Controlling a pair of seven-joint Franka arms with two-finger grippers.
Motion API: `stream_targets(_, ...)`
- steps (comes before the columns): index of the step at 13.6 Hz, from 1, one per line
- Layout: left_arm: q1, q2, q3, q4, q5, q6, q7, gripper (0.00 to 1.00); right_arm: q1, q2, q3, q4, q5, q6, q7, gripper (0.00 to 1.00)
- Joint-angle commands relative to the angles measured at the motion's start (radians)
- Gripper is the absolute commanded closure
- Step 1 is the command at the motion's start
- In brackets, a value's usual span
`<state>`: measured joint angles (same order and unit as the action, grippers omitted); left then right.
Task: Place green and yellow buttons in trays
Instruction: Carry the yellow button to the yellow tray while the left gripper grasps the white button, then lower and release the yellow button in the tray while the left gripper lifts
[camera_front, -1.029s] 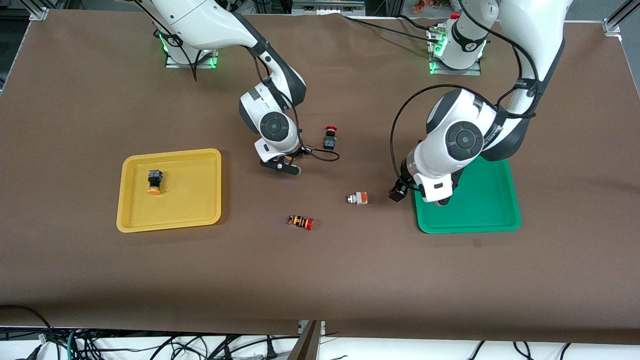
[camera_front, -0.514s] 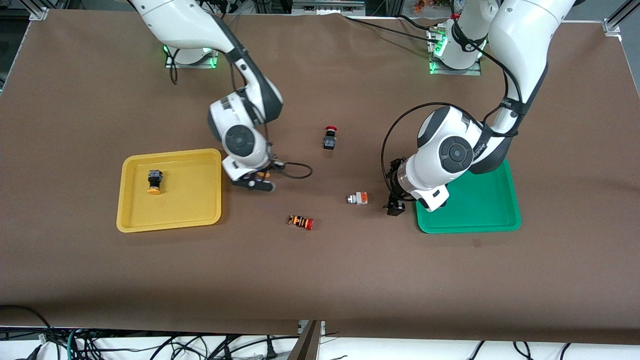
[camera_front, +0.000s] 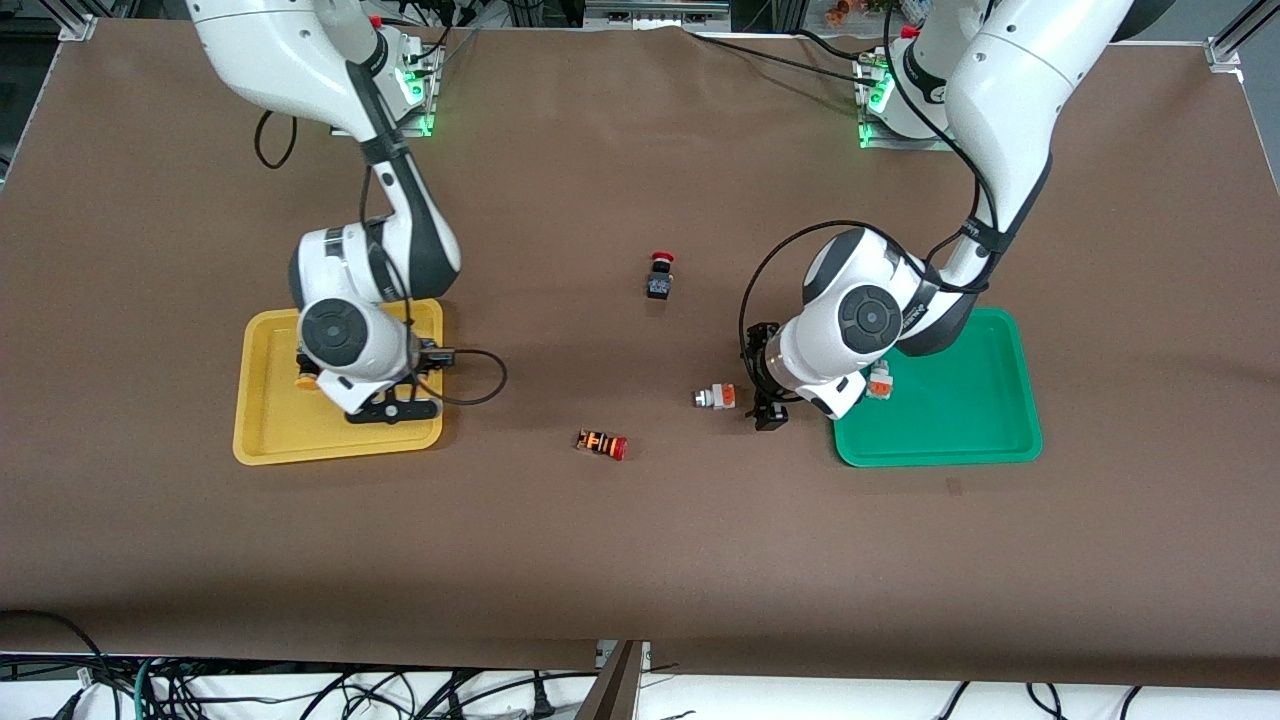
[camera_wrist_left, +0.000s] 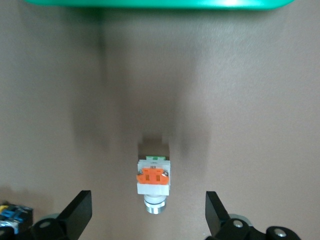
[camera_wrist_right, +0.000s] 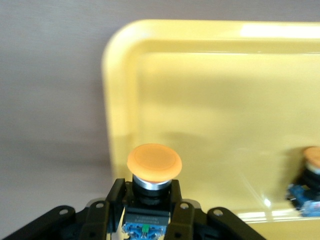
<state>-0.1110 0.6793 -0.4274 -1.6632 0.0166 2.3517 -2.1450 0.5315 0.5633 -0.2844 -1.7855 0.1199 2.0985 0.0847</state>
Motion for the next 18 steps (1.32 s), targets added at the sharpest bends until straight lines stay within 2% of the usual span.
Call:
stream_targets(1, -0.044, 0.009, 0.033, -0.023, 0.003, 0.08, -0.072, 0.0, -0.057, 0.02, 0.005, -0.008, 0.007, 0.002, -0.121, 1.0)
stream_targets(4, -0.174, 0.048, 0.14, -0.012, 0.025, 0.089, -0.073, 0.0, -0.077, 0.033, 0.005, -0.009, 0.014, 0.003, -0.141, 0.96)
stream_targets(5, -0.196, 0.052, 0.154, -0.01, 0.022, 0.09, -0.073, 0.0, -0.076, 0.047, 0.007, -0.008, 0.014, 0.003, -0.141, 0.79)
stream_targets(6, -0.196, 0.055, 0.154, -0.01, 0.023, 0.101, -0.073, 0.0, -0.077, 0.056, 0.007, -0.008, 0.014, 0.005, -0.141, 0.32)
stream_targets(7, -0.193, 0.058, 0.156, -0.01, 0.025, 0.112, -0.073, 0.0, -0.08, 0.058, 0.007, -0.006, 0.015, 0.005, -0.14, 0.0)
stream_targets(11, -0.193, 0.068, 0.159, -0.009, 0.017, 0.143, -0.073, 0.02, -0.091, 0.044, 0.005, 0.041, 0.015, -0.029, -0.143, 0.0)
stream_targets(15, -0.196, 0.082, 0.159, -0.009, 0.02, 0.186, -0.073, 0.04, -0.119, 0.038, 0.004, 0.171, 0.015, -0.198, -0.143, 0.0)
stream_targets(16, -0.194, 0.082, 0.159, -0.009, 0.019, 0.186, -0.073, 0.14, -0.123, 0.04, 0.004, 0.192, 0.015, -0.215, -0.141, 0.0)
stream_targets(17, -0.194, 0.082, 0.159, -0.009, 0.019, 0.186, -0.073, 0.35, -0.122, 0.035, 0.005, 0.193, 0.015, -0.218, -0.14, 0.0)
stream_targets(18, -0.191, 0.083, 0.16, -0.009, 0.026, 0.186, -0.066, 0.63, -0.125, 0.03, 0.008, 0.193, 0.014, -0.219, -0.134, 0.0)
